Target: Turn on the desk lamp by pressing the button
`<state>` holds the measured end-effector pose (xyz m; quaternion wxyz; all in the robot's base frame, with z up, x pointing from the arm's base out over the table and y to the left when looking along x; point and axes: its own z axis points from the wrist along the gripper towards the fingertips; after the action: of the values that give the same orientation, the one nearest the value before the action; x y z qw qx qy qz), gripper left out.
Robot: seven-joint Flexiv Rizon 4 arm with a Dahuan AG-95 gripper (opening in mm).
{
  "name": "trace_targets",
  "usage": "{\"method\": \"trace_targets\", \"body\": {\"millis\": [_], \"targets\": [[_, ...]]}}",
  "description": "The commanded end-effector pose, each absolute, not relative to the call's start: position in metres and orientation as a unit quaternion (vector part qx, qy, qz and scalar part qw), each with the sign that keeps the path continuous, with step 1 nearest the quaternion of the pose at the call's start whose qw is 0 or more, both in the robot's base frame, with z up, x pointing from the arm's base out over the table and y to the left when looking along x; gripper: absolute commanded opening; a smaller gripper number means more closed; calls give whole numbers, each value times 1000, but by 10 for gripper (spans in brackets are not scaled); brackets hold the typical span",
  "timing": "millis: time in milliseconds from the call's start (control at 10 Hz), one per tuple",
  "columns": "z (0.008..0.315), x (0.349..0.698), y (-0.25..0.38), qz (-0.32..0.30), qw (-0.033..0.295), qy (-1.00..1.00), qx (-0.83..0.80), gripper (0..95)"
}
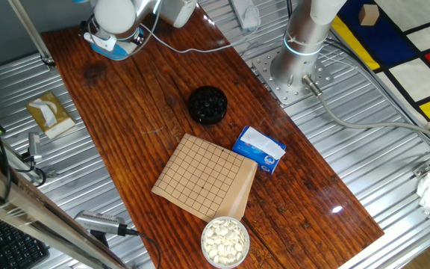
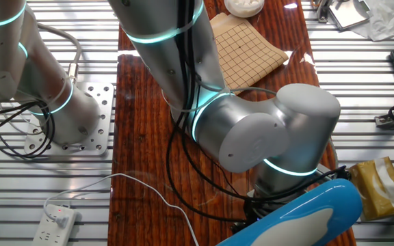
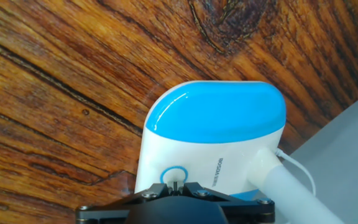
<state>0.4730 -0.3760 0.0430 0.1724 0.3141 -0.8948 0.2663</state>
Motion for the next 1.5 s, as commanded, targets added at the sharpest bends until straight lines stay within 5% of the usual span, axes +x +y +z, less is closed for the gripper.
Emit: {"method": "trace_targets", "body": {"millis": [100,1500], "targets": [[43,474,-376,267,171,-895,314,0],[32,479,-372,270,171,-897,306,0]]}}
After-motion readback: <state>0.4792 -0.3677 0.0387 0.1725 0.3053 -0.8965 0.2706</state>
